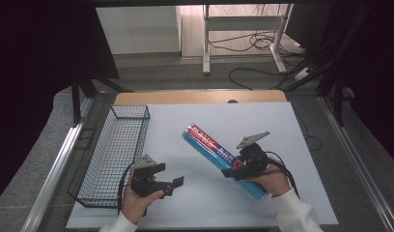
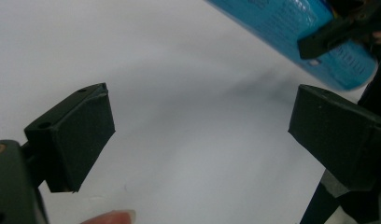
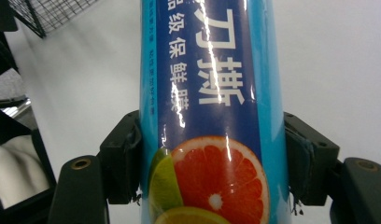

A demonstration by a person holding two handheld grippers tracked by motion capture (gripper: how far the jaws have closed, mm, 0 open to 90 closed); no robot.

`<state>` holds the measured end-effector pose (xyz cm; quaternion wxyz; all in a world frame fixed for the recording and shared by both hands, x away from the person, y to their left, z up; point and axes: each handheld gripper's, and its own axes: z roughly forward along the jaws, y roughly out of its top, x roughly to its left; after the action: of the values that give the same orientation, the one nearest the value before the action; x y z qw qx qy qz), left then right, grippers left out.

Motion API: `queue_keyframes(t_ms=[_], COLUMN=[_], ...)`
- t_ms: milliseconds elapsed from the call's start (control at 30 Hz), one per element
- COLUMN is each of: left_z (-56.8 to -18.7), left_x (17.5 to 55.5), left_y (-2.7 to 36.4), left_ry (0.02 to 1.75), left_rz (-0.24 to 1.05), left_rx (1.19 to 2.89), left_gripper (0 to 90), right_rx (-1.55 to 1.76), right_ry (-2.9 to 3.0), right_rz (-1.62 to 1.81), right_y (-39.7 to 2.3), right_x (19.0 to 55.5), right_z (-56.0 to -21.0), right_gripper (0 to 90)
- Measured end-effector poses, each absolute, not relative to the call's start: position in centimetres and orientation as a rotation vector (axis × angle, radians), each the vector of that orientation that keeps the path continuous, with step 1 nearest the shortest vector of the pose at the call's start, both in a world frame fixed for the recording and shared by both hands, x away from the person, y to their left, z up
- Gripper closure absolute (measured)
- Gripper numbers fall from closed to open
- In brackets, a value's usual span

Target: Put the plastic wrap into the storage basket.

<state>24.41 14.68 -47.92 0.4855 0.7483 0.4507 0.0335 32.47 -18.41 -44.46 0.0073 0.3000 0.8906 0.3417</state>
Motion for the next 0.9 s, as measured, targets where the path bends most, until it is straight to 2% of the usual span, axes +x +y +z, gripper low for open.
queue_keyframes(t_ms=[333, 633, 900], left_z=[-47.9, -47.5, -48.1], left_x=[26.7, 28.0, 28.8], left_y=[13.9, 11.9, 11.0], left_ry=[1.067, 1.012, 1.027], left_rz=[-0.117, -0.200, -0.296], left_rx=[1.662, 1.606, 1.551], left_gripper=[4.5, 3.2, 9.2], right_rx=[0.972, 0.974, 0.987], right_ry=[2.791, 2.791, 2.748], right_rz=[1.238, 1.320, 1.407], right_y=[-16.6, -14.9, -13.8], right_x=[31.8, 31.3, 30.9], right_z=[-44.9, -45.5, -45.7], right_gripper=[31.9, 31.9, 31.9])
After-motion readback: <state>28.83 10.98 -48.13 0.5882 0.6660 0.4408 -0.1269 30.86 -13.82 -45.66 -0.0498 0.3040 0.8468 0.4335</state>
